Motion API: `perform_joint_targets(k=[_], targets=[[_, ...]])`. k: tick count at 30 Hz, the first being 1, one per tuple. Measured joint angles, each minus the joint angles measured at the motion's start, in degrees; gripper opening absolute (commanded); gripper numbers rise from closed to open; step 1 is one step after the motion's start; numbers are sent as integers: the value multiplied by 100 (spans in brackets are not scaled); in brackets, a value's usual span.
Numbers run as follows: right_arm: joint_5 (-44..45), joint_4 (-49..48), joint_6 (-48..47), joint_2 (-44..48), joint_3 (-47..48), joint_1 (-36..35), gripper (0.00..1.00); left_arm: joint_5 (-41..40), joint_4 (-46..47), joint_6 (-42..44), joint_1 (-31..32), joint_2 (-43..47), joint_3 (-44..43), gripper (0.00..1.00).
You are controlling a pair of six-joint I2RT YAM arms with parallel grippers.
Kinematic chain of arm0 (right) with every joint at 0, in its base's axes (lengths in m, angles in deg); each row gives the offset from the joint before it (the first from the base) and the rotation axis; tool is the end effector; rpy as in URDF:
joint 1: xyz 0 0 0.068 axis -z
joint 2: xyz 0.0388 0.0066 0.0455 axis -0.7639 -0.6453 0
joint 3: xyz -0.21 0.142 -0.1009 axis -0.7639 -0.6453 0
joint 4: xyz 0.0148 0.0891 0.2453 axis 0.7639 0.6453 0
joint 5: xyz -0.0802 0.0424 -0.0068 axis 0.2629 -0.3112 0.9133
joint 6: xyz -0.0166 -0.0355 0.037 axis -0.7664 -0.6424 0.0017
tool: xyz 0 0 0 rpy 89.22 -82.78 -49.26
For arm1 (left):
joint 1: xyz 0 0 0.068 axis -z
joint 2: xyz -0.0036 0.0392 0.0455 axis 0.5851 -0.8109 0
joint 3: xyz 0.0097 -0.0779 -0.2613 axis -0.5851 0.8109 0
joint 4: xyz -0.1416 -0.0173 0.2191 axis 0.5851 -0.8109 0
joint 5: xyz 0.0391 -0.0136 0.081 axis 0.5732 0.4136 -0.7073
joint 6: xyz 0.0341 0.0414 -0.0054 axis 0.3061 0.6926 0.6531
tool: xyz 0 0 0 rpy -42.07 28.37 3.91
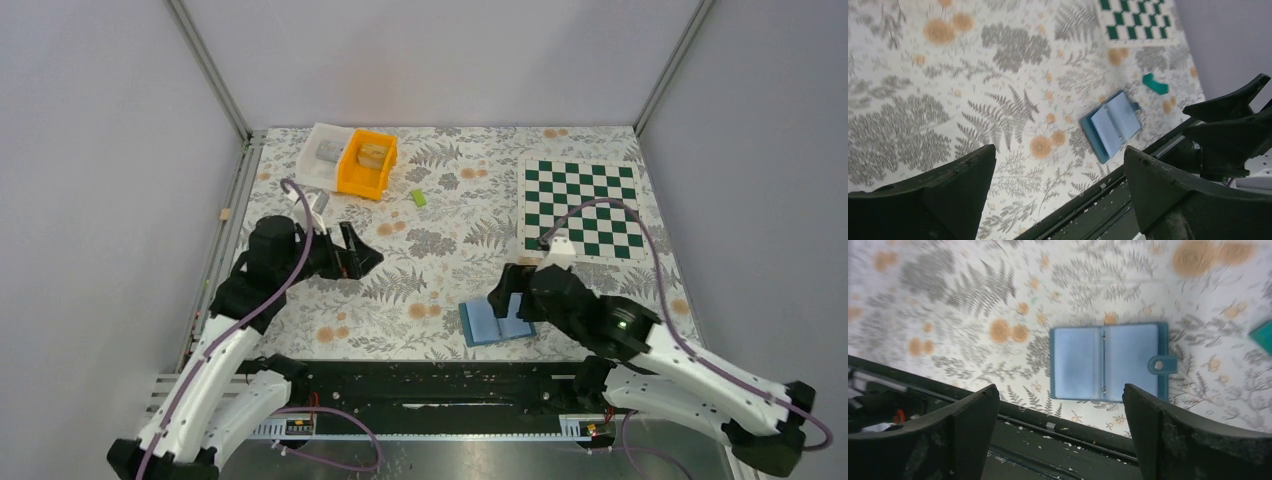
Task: Take the credit cards out of the card holder
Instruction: Reset both arms
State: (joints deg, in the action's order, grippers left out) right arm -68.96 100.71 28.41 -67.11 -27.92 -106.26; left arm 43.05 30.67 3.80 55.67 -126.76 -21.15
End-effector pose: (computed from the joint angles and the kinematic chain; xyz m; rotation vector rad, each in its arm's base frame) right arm 0.1013 0.1298 0.2672 -0.0275 2.2714 0.5602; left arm 0.1565 -0.0698 0.3079 0.1027 2.1727 -0.8521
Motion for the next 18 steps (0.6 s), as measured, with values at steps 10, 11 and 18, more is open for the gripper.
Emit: perform_joint_targets(k=[10,11,18], targets=[[612,1051,-686,1718,1399,7,100,76,127,199,4,1456,-389,99],[634,1078,-695,1773,1403,7,99,76,131,199,7,1532,-389,99],[699,1255,-675,1843,1346,7,99,85,129,197,7,1725,-382,99]])
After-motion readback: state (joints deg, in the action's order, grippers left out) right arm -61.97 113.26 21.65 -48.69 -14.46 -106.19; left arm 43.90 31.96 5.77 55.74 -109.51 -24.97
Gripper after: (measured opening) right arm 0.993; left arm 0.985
